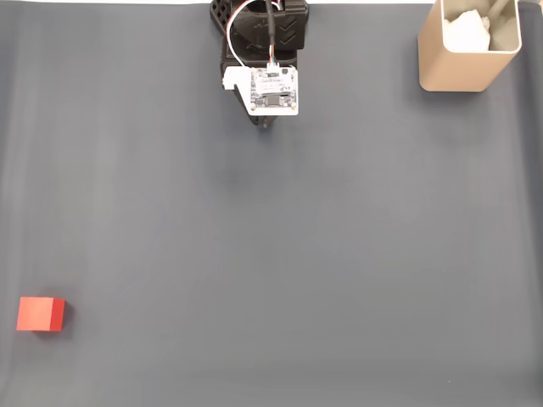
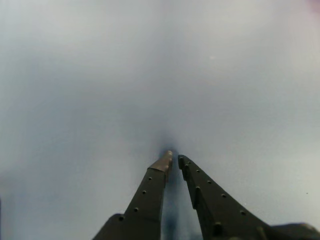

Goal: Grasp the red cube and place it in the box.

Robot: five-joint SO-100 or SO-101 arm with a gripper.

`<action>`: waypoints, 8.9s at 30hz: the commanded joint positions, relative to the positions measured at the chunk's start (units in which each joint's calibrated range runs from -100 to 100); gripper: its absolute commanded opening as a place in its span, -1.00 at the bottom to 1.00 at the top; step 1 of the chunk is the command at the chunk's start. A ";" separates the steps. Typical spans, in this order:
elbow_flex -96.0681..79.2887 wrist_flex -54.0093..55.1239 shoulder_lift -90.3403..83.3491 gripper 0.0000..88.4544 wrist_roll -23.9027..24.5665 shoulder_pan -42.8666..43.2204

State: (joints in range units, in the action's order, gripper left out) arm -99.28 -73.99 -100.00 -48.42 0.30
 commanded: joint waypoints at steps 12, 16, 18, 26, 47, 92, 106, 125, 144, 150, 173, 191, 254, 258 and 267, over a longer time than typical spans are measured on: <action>2.20 22.35 2.60 -1.00 1.61 0.56; 5.39 26.28 5.20 -0.99 1.71 0.70; 6.94 27.43 6.41 -0.99 1.71 0.77; 16.25 28.90 14.82 -0.99 2.25 0.77; 60.04 21.44 52.86 -0.99 0.73 -6.48; 137.87 12.76 120.97 -0.83 -2.74 -29.84; 151.74 12.84 135.79 -0.60 -2.83 -32.61; 165.15 13.00 148.01 -0.26 -3.61 -36.16; 161.87 15.95 148.44 -0.06 -3.61 -35.10; 161.87 17.92 150.26 -0.06 -3.71 -34.74; 158.04 20.13 150.43 -0.06 -3.08 -32.97; 153.02 22.35 146.97 -0.06 -2.54 -31.97; 153.66 28.41 150.26 -0.07 -2.83 -31.26; 153.84 28.25 150.87 -0.07 -3.03 -32.04; 153.66 28.17 151.21 -0.08 -2.83 -33.39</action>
State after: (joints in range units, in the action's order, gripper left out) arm 53.07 -45.35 52.06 -51.75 -32.20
